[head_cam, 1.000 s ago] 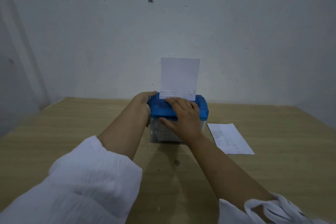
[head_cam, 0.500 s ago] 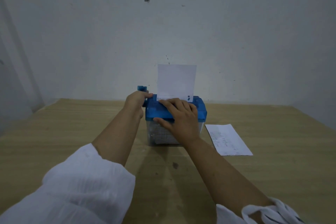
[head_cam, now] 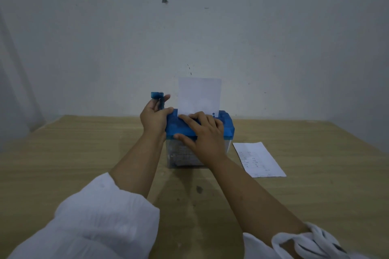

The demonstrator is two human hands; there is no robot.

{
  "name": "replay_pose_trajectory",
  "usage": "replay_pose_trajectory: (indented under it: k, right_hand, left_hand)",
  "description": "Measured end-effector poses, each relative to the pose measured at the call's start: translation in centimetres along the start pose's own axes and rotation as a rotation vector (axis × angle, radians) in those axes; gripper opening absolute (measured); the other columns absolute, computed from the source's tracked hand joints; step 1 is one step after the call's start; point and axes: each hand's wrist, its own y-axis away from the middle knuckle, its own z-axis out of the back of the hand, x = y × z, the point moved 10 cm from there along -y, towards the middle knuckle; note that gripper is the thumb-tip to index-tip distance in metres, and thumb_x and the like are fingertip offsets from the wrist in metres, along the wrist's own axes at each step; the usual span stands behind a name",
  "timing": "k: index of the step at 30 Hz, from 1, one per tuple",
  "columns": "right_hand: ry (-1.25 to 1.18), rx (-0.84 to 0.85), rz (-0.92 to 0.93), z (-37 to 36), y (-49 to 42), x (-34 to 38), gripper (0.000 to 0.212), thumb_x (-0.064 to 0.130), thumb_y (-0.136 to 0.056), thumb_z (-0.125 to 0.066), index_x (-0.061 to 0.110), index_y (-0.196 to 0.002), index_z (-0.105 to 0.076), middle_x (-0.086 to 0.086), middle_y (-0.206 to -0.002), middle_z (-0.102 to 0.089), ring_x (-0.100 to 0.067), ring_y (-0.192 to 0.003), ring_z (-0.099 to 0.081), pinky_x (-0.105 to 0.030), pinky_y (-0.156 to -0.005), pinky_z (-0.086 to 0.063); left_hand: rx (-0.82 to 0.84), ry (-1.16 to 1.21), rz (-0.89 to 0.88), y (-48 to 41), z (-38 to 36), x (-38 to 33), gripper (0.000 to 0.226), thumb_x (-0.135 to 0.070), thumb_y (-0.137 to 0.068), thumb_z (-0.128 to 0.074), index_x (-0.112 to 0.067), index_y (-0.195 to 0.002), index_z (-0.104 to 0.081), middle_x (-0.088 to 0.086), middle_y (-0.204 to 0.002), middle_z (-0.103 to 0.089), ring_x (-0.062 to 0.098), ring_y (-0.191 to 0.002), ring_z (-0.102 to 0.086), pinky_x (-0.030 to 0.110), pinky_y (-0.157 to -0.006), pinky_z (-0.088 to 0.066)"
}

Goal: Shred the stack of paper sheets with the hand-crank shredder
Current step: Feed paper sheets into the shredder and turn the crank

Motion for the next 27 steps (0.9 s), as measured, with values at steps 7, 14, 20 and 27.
replay_pose_trajectory:
  k: [7,14,20,27]
  right_hand:
    - [-0.015,0.062,-0.019,0.0,0.0,-0.1,0.062,0.068,-0.079,-0.037,0.033,-0.126,-0.055,0.004,-0.109,-0.053,-0.017,-0.102,-0.049,-0.031,-0.09,-0.023]
    - [-0.032,0.106,-0.062,-0.1,-0.3,-0.1,0.071,0.073,-0.074,-0.027,0.036,-0.129,-0.053,0.004,-0.112,-0.049,-0.016,-0.104,-0.045,-0.028,-0.09,-0.018]
    - [-0.04,0.154,-0.069,-0.4,-0.4,-0.3,0.054,0.061,-0.084,-0.052,0.037,-0.132,-0.05,0.003,-0.116,-0.047,-0.016,-0.108,-0.042,-0.029,-0.092,-0.017]
    - [-0.024,0.132,-0.063,-0.2,-0.5,-0.3,0.057,0.064,-0.08,-0.048,0.036,-0.129,-0.053,0.003,-0.111,-0.049,-0.017,-0.103,-0.045,-0.027,-0.085,-0.016]
  left_hand:
    - [0.008,-0.621,-0.222,-0.7,0.2,-5.9,0.051,-0.035,-0.096,-0.05,-0.009,-0.139,-0.04,0.007,-0.145,-0.04,0.022,-0.132,-0.039,0.029,-0.105,-0.031]
    - [0.274,-1.737,-0.47,-0.1,-3.2,-7.9,0.033,-0.022,-0.1,-0.036,-0.013,-0.125,-0.055,0.008,-0.124,-0.059,0.024,-0.118,-0.051,0.036,-0.116,-0.001]
    - [0.305,-1.981,-0.441,2.6,-4.2,-8.4,0.016,0.004,-0.091,-0.046,-0.001,-0.096,-0.06,0.01,-0.097,-0.06,0.023,-0.089,-0.057,0.027,-0.087,-0.043]
    - [0.461,-1.91,-0.269,3.6,-2.0,-6.0,0.028,-0.012,-0.087,-0.065,-0.003,-0.113,-0.064,0.012,-0.099,-0.065,0.024,-0.094,-0.061,0.029,-0.078,-0.048]
